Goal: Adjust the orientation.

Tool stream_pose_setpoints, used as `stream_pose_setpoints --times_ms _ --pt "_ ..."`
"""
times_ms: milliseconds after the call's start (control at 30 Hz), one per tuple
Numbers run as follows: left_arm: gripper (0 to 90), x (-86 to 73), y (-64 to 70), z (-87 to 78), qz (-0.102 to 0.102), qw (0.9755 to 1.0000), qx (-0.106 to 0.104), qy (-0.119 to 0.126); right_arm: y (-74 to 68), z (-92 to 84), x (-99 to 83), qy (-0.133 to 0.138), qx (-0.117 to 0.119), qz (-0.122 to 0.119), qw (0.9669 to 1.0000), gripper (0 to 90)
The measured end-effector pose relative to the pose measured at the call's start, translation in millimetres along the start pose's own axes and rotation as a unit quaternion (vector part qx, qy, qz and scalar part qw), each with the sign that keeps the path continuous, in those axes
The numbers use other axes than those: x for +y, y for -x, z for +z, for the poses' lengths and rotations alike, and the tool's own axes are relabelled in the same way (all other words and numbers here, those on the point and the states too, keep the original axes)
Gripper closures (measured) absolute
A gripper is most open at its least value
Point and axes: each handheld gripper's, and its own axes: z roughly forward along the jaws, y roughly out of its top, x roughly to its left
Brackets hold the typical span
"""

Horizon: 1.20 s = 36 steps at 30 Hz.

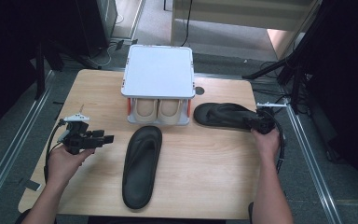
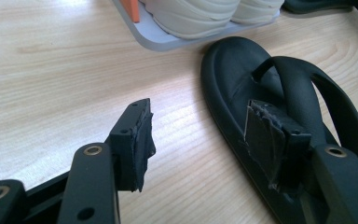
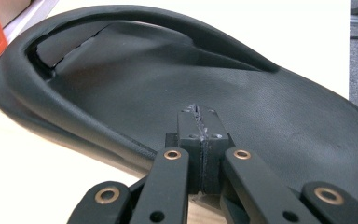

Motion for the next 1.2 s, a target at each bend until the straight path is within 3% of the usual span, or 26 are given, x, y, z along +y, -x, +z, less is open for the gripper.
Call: stream_pose_setpoints --times_ms 467,633,1200 --pt "42.7 11.2 -7.8 4.2 -0.013 0.9999 -0.009 0.007 -22.3 -11.1 -12.4 -0.020 0.009 -0.030 0.9993 90.0" --pt "43.2 14.6 -9.7 6.5 0.002 1.0000 0.008 0.003 -29.1 -18.3 -16.1 -0.017 0.014 -0.039 0.9990 90.0" --pt "44.4 21.5 -12.4 10.2 -0.006 1.0000 -0.002 0.001 -59.8 -18.3 -21.4 -0.039 0.041 -0.071 0.9959 90.0"
